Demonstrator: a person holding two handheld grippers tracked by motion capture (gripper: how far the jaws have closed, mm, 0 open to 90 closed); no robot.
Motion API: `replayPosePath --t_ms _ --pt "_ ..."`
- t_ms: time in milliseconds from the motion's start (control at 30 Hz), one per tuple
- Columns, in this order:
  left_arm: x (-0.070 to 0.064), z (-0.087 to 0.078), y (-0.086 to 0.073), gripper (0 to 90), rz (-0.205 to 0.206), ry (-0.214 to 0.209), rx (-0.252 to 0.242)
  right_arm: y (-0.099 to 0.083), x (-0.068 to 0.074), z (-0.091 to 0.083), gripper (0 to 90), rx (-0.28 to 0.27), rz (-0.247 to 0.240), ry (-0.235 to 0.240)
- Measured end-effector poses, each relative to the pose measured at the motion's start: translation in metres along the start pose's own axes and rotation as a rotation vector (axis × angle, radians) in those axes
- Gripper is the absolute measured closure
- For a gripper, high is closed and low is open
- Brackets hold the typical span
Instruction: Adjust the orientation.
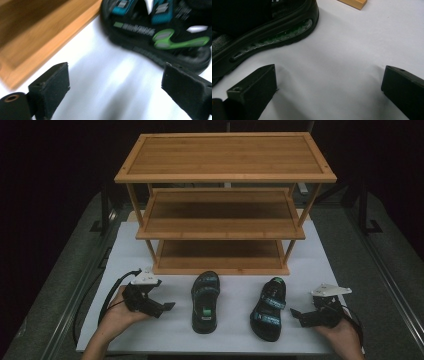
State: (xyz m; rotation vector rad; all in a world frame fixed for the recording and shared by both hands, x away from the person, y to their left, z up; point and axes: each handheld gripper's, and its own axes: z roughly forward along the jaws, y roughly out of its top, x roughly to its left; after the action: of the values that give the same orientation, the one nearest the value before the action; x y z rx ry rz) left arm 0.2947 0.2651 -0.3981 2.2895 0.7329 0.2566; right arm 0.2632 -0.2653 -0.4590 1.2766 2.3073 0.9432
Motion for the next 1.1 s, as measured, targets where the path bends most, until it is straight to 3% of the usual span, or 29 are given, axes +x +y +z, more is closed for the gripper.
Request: replayPosePath --t_ms 67,233,267,300,333,367,400,433,500,533,567,733,800,900,1000,1033,1067,1100 --pt "0.002 -0.003 -0.016 1.6 -0.030 0.038 0.012 0.000 0.000 0.000 0.0 0.001 0.000 0.000" --pt "0.004 -0.009 -0.036 0.0 -0.062 0.083 0.017 0.000 0.000 -0.001 0.8 0.004 0.003 0.000" --pt "0.004 -0.011 -0.042 0.0 -0.070 0.102 0.012 0.000 0.000 -0.004 8.1 -0.004 0.000 -0.002" --pt "0.004 -0.012 -0.046 0.0 -0.074 0.118 0.013 0.000 0.000 -0.004 8.1 -0.004 0.000 -0.002" --pt "0.005 -0.013 -0.051 0.0 -0.082 0.129 0.016 -0.001 -0.001 -0.008 18.9 -0.019 -0.005 0.003" --pt "0.005 -0.013 -0.056 0.0 -0.089 0.139 0.012 -0.001 -0.001 -0.008 18.9 -0.019 -0.005 0.003" --pt "0.007 -0.015 -0.064 0.0 -0.105 0.153 0.002 -0.002 -0.002 -0.011 29.6 -0.022 -0.006 0.012" --pt "0.007 -0.015 -0.064 0.0 -0.105 0.153 0.002 -0.002 -0.002 -0.011 29.6 -0.022 -0.006 0.012" --pt "0.007 -0.015 -0.071 0.0 -0.116 0.160 -0.001 -0.003 -0.004 -0.016 43.2 -0.037 -0.006 0.048" --pt "0.007 -0.015 -0.078 0.0 -0.110 0.177 -0.006 -0.003 -0.005 -0.018 54.2 -0.041 -0.009 0.079" --pt "0.007 -0.015 -0.078 0.0 -0.110 0.177 -0.006 -0.003 -0.005 -0.018 54.2 -0.041 -0.009 0.079" --pt "0.014 -0.014 -0.085 0.0 -0.127 0.230 -0.012 -0.005 -0.004 -0.022 79.9 -0.040 -0.032 0.123" --pt "0.017 -0.012 -0.089 0.0 -0.137 0.221 -0.009 -0.006 -0.002 -0.027 89.5 -0.043 -0.039 0.151" --pt "0.019 -0.012 -0.090 0.0 -0.150 0.206 -0.010 -0.007 -0.001 -0.030 89.7 -0.038 -0.049 0.181" --pt "0.020 -0.012 -0.090 0.0 -0.155 0.202 -0.013 -0.009 0.006 -0.033 89.7 -0.034 -0.083 0.266" --pt "0.020 -0.012 -0.090 0.0 -0.155 0.202 -0.013 -0.009 0.006 -0.033 89.7 -0.034 -0.083 0.266" --pt "0.020 -0.011 -0.090 0.0 -0.156 0.202 -0.014 -0.009 0.012 -0.031 89.7 -0.030 -0.096 0.312" --pt "0.020 -0.011 -0.090 0.0 -0.156 0.202 -0.014 -0.009 0.012 -0.031 89.7 -0.030 -0.096 0.312"
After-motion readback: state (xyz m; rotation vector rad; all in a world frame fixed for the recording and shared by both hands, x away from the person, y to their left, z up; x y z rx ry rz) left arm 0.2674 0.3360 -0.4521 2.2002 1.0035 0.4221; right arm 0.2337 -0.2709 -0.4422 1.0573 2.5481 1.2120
